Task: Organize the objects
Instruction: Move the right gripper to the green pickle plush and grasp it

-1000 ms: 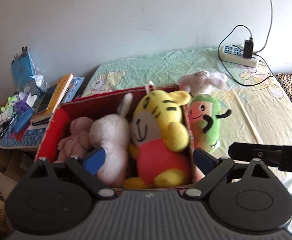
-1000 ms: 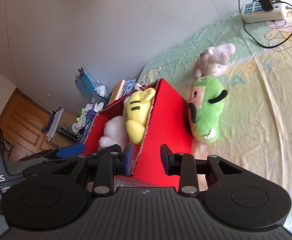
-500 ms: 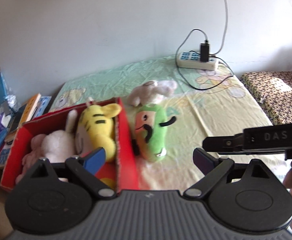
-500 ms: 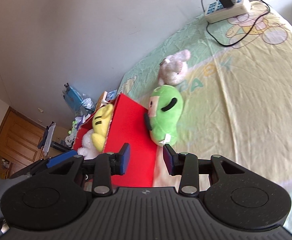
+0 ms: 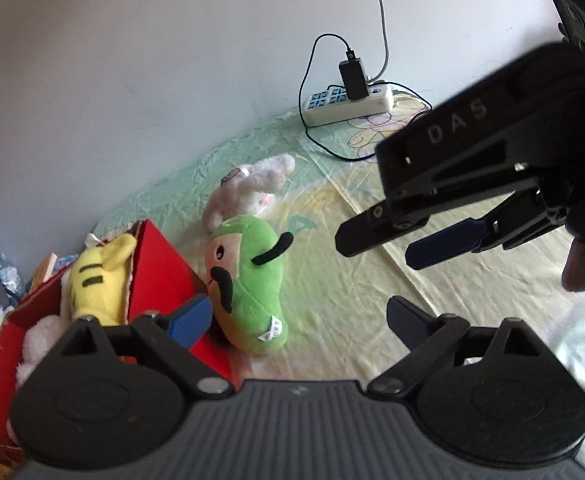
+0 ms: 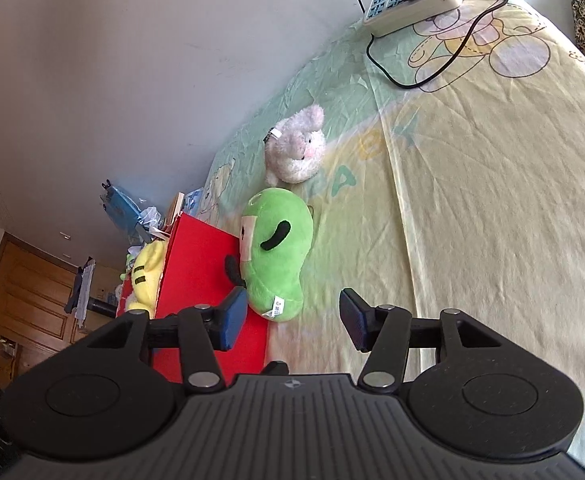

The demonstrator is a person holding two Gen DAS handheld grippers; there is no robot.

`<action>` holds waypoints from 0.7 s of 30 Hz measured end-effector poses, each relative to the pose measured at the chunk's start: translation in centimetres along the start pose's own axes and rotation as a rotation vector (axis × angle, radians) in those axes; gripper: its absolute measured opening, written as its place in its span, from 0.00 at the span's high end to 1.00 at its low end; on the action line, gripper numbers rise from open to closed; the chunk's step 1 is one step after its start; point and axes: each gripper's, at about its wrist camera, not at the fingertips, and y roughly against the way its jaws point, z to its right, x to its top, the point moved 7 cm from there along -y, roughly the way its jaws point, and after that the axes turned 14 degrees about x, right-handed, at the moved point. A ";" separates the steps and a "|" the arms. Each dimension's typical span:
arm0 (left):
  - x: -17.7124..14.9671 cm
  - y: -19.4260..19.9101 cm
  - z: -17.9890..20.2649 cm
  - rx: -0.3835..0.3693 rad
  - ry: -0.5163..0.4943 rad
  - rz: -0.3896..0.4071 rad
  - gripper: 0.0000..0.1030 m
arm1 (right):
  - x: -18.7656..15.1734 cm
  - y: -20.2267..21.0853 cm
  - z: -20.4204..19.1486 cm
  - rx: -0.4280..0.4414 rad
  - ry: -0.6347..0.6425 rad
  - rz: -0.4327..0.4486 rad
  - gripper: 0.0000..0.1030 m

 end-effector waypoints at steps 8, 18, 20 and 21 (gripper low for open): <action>-1.2 -3.9 0.5 0.033 -0.008 -0.058 0.08 | 2.1 -4.6 0.6 0.038 -0.024 -0.100 0.39; -2.0 -4.6 0.7 -0.014 -0.028 -0.079 0.07 | 2.6 -10.8 2.1 0.082 -0.095 -0.234 0.36; -2.1 -4.7 0.6 -0.027 -0.020 -0.090 0.07 | 2.5 -11.6 2.3 0.077 -0.098 -0.246 0.36; -2.2 -4.7 0.5 -0.030 -0.017 -0.091 0.07 | 2.4 -12.0 2.4 0.076 -0.097 -0.250 0.36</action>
